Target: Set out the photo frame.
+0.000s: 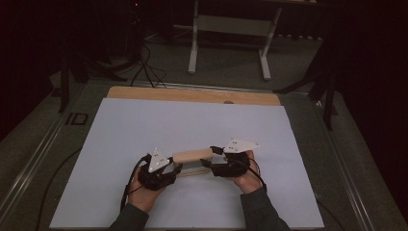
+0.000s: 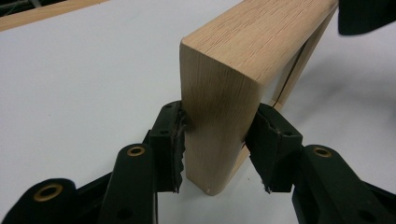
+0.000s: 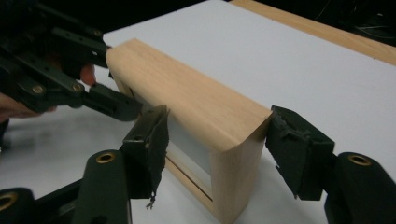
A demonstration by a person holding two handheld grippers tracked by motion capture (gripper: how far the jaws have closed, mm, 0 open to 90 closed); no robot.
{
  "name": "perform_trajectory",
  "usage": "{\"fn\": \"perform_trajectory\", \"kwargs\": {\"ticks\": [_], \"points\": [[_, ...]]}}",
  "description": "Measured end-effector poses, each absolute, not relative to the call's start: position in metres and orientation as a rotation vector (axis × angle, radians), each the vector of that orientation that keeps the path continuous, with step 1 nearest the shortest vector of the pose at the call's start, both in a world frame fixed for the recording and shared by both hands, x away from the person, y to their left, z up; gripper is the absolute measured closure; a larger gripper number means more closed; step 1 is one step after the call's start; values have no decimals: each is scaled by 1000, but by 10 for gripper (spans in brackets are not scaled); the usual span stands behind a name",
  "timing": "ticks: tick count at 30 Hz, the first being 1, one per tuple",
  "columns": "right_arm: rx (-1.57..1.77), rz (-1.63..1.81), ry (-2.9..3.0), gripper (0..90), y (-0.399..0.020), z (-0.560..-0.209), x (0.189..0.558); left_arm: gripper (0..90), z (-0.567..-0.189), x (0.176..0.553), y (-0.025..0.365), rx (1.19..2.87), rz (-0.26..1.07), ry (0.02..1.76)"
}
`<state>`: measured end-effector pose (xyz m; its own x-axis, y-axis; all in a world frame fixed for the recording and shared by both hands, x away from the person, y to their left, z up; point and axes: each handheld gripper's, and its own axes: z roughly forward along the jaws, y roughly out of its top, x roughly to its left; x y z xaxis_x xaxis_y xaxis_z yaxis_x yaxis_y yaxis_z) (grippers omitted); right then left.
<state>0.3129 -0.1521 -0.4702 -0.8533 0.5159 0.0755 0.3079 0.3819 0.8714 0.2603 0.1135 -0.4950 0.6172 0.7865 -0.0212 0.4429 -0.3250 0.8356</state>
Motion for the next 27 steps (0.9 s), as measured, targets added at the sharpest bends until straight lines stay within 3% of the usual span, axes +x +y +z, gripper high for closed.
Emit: {"fn": "perform_trajectory", "kwargs": {"ticks": [10,17,27], "points": [[731,1403,2474,377,-148,-480,315,567,-495,261,114,1964,488,970],[743,1394,2462,475,-151,-483,317,567,-495,262,116,1959,474,971],[738,1389,2441,500,-152,-480,316,568,-494,266,115,1957,468,969]]}}
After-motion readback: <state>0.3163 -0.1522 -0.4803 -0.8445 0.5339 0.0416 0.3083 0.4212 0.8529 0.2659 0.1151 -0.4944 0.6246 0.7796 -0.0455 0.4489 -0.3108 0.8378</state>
